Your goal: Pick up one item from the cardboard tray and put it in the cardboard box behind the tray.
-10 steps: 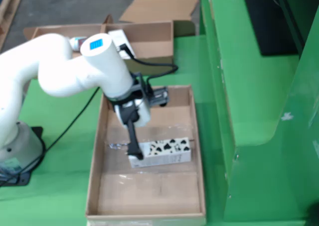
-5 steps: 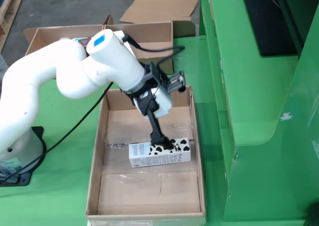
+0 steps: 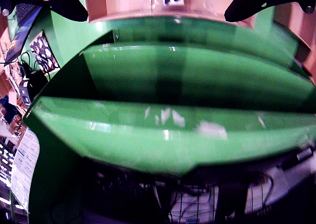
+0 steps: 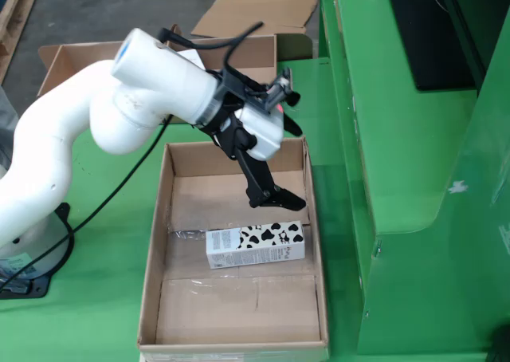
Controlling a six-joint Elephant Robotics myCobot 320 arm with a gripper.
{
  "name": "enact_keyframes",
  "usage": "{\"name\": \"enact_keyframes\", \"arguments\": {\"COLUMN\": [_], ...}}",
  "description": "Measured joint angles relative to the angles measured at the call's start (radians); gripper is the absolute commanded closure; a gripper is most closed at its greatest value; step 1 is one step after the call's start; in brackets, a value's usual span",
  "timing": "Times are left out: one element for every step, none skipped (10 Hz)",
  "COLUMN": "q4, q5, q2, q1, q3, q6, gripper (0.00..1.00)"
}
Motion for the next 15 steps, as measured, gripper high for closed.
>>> {"name": "enact_keyframes", "arguments": {"q4": [-0.012, -0.054, -0.072, -0.097, -0.107, -0.126, -0.134, -0.149, -0.193, -0.235, -0.275, -0.299, -0.307, -0.328, -0.333], "q5": [0.038, 0.063, 0.066, 0.078, 0.089, 0.100, 0.110, 0.118, 0.153, 0.164, 0.181, 0.181, 0.187, 0.199, 0.201], "q2": [0.000, 0.000, 0.000, -0.009, -0.014, -0.023, -0.023, -0.023, -0.023, -0.023, -0.023, -0.023, -0.023, -0.023, -0.025], "q1": [-0.012, -0.023, -0.023, -0.021, -0.028, -0.038, -0.045, -0.048, -0.048, -0.048, -0.054, -0.065, -0.066, -0.068, -0.065], "q3": [0.023, 0.021, 0.021, 0.021, 0.021, 0.021, 0.021, 0.021, 0.021, 0.021, 0.021, 0.021, 0.021, 0.021, 0.021], "q6": [0.005, 0.006, 0.009, 0.009, 0.009, 0.011, 0.011, 0.011, 0.017, 0.019, 0.019, 0.021, 0.021, 0.021, 0.021], "gripper": [0.00, 0.00, 0.00, 0.00, 0.00, 0.00, 0.00, 0.00, 0.00, 0.00, 0.00, 0.00, 0.00, 0.00, 0.00]}}
